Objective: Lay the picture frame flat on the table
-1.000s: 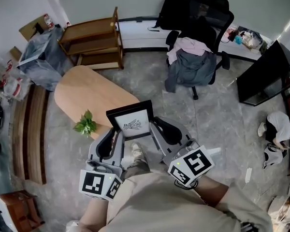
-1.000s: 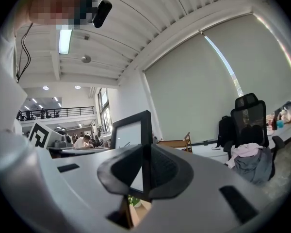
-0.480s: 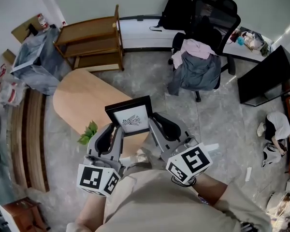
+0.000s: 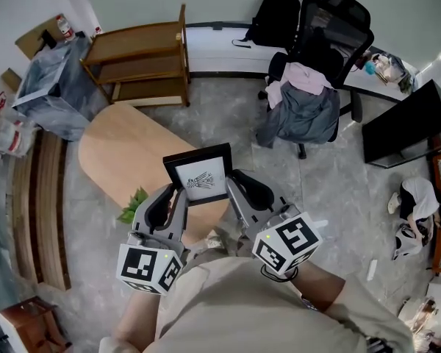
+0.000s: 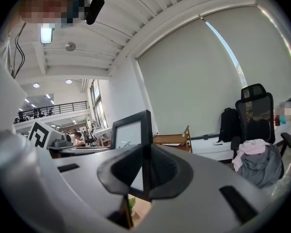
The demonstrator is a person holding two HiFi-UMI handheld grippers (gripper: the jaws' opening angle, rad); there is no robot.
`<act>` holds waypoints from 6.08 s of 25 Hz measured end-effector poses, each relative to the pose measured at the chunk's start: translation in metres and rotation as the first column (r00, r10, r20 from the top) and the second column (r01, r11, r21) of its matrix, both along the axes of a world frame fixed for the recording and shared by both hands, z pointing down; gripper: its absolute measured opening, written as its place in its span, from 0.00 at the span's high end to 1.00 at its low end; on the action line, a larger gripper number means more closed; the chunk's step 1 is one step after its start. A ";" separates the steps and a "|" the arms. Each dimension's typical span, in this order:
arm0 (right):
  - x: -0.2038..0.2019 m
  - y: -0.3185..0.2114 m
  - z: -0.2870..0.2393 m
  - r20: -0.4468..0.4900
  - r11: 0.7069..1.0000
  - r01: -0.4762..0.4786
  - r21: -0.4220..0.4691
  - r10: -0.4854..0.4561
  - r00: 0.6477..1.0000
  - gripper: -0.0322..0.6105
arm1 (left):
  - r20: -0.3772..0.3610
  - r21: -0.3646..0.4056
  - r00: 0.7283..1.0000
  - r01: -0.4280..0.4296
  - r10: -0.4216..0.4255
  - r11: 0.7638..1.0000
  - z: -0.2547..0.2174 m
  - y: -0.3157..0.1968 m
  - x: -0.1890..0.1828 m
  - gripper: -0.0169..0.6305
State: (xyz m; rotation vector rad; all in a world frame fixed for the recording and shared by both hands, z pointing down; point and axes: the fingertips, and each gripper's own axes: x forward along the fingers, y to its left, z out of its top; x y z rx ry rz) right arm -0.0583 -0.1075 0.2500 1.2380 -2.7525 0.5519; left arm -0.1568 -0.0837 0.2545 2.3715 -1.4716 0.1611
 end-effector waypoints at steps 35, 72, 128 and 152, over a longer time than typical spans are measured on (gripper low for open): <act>-0.001 -0.084 0.252 -0.046 0.893 0.077 -0.444 -0.109 0.993 0.90 | 0.007 -0.460 0.996 0.082 -0.089 0.884 0.256 -0.073 0.002 0.87; 0.012 -0.100 0.663 -0.197 0.690 -0.065 -0.721 -0.114 0.974 0.90 | -0.021 -0.742 1.000 -0.015 -0.001 0.670 0.646 -0.087 0.016 0.88; 0.007 -0.085 0.161 -0.140 0.960 0.163 -0.228 -0.197 0.970 0.93 | 0.114 -0.209 0.990 0.103 -0.080 0.973 0.162 -0.080 0.003 0.95; 0.031 -0.022 -0.081 -0.096 0.952 0.216 0.216 -0.199 0.975 0.94 | 0.157 0.219 0.977 0.108 -0.144 0.970 -0.059 -0.021 0.031 0.95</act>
